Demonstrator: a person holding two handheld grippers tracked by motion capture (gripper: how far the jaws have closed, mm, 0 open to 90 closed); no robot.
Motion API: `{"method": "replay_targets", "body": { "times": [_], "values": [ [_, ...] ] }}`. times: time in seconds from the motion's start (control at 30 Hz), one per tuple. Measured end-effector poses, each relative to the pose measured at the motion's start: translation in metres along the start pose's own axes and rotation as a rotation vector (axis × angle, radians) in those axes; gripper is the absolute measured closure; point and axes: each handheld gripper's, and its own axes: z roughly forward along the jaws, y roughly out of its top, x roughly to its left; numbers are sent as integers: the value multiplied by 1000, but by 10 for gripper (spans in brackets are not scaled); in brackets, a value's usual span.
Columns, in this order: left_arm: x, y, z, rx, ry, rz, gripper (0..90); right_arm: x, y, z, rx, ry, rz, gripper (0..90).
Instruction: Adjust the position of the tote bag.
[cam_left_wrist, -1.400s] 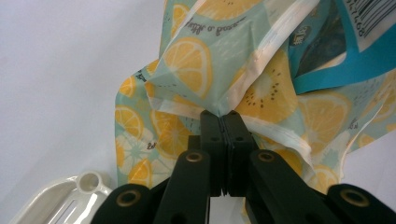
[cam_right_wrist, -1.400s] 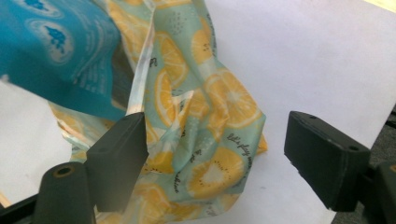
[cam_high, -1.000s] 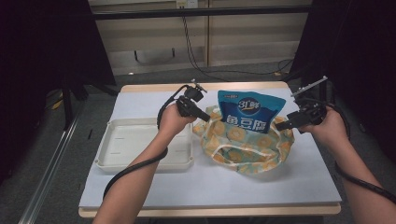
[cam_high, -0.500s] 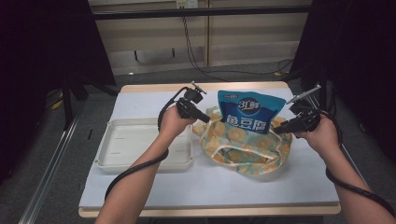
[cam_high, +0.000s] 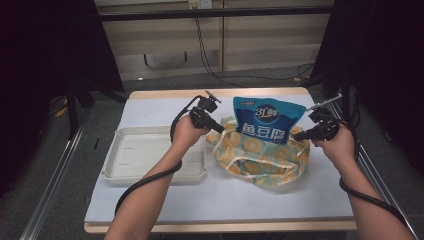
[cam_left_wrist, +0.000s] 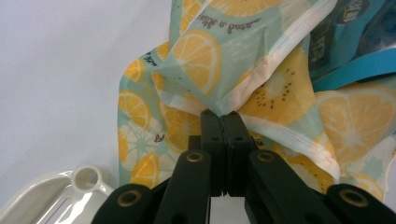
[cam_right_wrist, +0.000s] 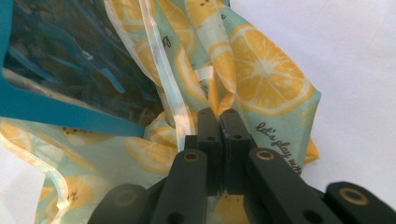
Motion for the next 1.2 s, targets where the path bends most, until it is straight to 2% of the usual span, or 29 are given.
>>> {"method": "replay_targets", "body": {
  "times": [0.03,0.1,0.17,0.2,0.23,0.27,0.33,0.47,0.53,0.6,0.63,0.7,0.73,0.77,0.8,0.83,0.9,0.97,1.07,1.1,1.13,1.17,1.2],
  "values": [
    [0,-1,-2,-9,-5,1,880,0,-1,-1,0,-1,-5,879],
    [0,-2,-8,-20,3,7,800,2,-1,-3,2,-4,-4,863],
    [-2,-3,-16,-20,12,17,687,4,-2,-7,-7,-15,-17,801],
    [-4,-4,-19,-34,23,22,646,4,-2,-9,-10,-21,-27,782],
    [-5,-5,-24,-25,31,37,621,6,-2,-12,-10,-21,-27,770],
    [-7,-6,-28,-41,30,32,588,7,-2,-14,-9,-26,-41,735],
    [-10,-8,-36,-46,46,62,553,10,-2,-18,-14,-48,-56,683],
    [-16,-14,-43,-46,43,71,485,14,-6,-26,-19,-57,-77,574],
    [-20,-17,-44,-48,40,76,459,16,-9,-29,-24,-65,-69,529],
    [-23,-19,-43,-64,28,63,451,16,-11,-30,-25,-60,-67,529],
    [-27,-22,-40,-39,22,84,431,18,-15,-32,-27,-55,-67,507],
    [-31,-26,-36,-38,12,79,419,21,-19,-34,-28,-57,-63,469],
    [-32,-28,-34,-41,4,65,419,22,-21,-34,-26,-57,-62,456],
    [-31,-29,-33,-25,-2,77,433,23,-23,-34,-22,-49,-62,445],
    [-31,-31,-30,-25,-7,67,443,25,-25,-34,-17,-50,-58,429],
    [-30,-32,-28,-17,-13,75,450,26,-28,-34,-21,-53,-65,409],
    [-31,-34,-22,-29,-24,46,507,29,-32,-32,-7,-72,-75,371],
    [-32,-34,-18,-26,-26,45,555,31,-35,-30,-5,-73,-79,362],
    [-33,-34,-15,-19,-34,64,663,31,-36,-27,-19,-65,-75,352],
    [-34,-34,-13,-18,-48,73,748,31,-38,-25,-21,-73,-72,330],
    [-36,-34,-12,-17,-50,71,782,31,-38,-24,-24,-83,-76,322],
    [-37,-34,-11,-14,-62,77,856,32,-38,-23,-32,-80,-80,310],
    [-37,-34,-10,3,-74,79,886,32,-38,-22,-38,-69,-78,304]
  ]
}}
